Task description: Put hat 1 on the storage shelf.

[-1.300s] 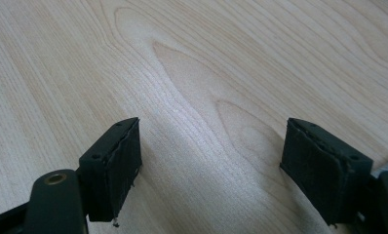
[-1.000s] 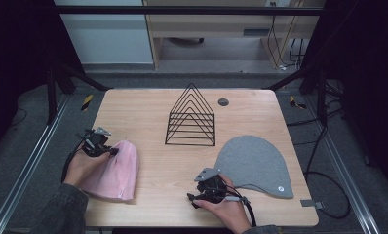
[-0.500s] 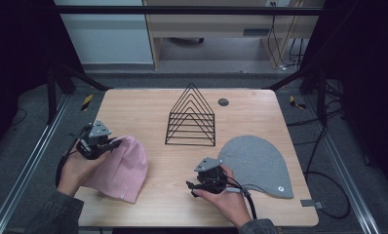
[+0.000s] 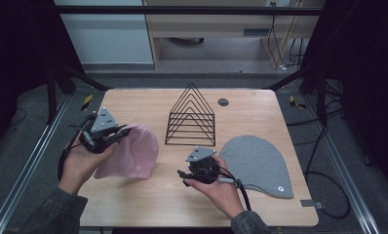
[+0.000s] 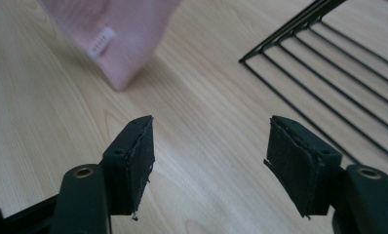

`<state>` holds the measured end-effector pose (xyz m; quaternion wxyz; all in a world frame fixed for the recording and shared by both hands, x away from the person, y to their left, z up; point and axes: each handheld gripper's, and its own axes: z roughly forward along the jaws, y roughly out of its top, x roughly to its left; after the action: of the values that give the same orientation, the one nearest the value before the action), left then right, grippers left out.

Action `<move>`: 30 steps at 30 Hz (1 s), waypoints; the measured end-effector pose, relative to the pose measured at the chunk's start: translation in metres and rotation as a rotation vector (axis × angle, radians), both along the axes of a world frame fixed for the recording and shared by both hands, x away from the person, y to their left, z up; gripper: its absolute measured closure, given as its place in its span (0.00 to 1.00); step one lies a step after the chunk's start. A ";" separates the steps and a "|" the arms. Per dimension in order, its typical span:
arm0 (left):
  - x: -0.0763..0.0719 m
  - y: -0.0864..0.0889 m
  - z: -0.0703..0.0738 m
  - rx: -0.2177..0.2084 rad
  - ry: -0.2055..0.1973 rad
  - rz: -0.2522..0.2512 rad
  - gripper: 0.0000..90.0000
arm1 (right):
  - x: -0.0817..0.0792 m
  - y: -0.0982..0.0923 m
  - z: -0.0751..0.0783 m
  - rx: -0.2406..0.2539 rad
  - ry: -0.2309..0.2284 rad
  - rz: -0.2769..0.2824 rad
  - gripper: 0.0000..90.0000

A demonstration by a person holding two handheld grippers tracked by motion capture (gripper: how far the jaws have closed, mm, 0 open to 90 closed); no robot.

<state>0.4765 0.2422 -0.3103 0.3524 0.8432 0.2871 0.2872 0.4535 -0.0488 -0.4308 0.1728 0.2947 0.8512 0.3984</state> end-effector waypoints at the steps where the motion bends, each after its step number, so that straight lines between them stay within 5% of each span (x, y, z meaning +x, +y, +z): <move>1: 0.001 -0.004 0.002 -0.005 -0.003 -0.001 0.92 | 0.001 0.001 0.002 0.002 -0.009 0.000 0.39; 16: 0.003 -0.059 0.037 -0.054 -0.023 -0.107 0.92 | -0.005 -0.007 0.017 0.040 -0.003 0.012 0.40; 30: 0.001 -0.076 0.038 -0.072 -0.025 -0.148 0.92 | -0.006 -0.004 0.012 0.066 0.012 0.026 0.38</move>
<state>0.4771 0.1666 -0.2718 0.4064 0.8451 0.2296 0.2606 0.4472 -0.0525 -0.4188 0.1526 0.2914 0.8426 0.4265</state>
